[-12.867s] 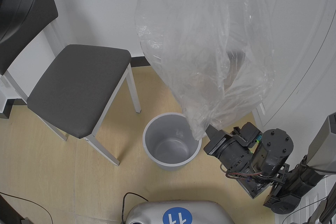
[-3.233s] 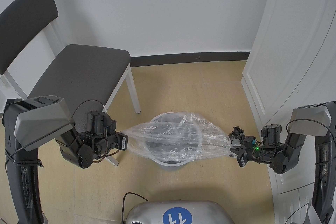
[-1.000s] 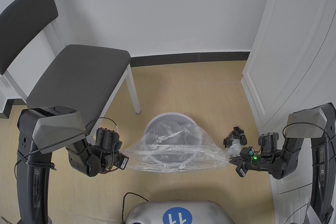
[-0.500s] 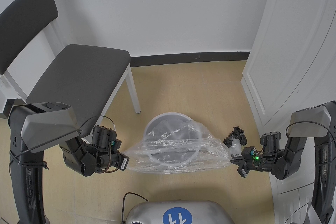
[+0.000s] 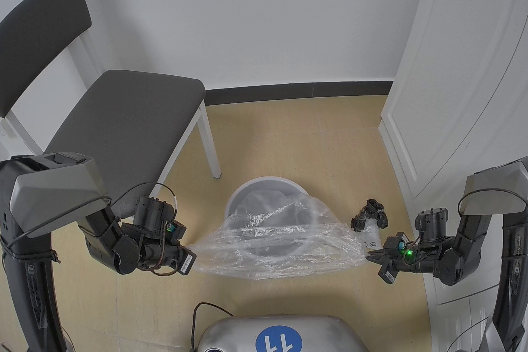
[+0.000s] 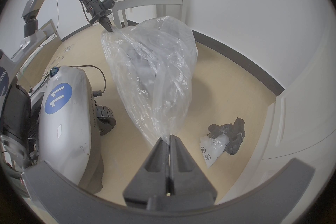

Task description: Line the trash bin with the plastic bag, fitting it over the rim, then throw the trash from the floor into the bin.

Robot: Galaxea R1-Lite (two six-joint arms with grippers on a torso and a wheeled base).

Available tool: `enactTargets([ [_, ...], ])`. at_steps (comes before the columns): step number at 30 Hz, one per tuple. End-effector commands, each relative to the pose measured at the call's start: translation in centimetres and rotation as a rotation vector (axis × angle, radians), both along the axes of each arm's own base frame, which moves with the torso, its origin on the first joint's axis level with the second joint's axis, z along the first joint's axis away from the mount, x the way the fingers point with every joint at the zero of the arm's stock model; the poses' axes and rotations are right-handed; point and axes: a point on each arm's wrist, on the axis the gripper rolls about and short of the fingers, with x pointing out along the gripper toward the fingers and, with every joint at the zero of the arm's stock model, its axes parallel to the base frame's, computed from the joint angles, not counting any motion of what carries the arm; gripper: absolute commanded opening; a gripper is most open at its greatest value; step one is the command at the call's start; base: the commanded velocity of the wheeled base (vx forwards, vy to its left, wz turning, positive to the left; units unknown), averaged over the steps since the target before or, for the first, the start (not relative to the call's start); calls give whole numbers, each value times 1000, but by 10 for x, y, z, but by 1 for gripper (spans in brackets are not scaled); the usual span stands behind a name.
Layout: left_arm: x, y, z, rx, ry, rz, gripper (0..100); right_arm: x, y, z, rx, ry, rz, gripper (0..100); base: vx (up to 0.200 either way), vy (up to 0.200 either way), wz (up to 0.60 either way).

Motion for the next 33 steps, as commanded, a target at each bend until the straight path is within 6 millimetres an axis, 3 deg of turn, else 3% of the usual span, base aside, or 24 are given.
enactTargets([
  [1,-2,9,1,18,2,-15,0,-3,0,3,-2,-2,3,0,0,0,0],
  [11,-6,20,2,29,8,-38,0,-8,-4,10,-27,-23,15,0,0,0,0],
  [17,-5,18,-4,33,21,-45,0,-6,-2,1,-31,-3,22,0,0,0,0],
  [26,9,12,-27,55,30,-26,0,7,5,-20,-47,16,3,0,0,0,0],
  [33,21,3,-34,66,-10,43,0,19,9,-21,-49,1,-63,0,0,0,0],
])
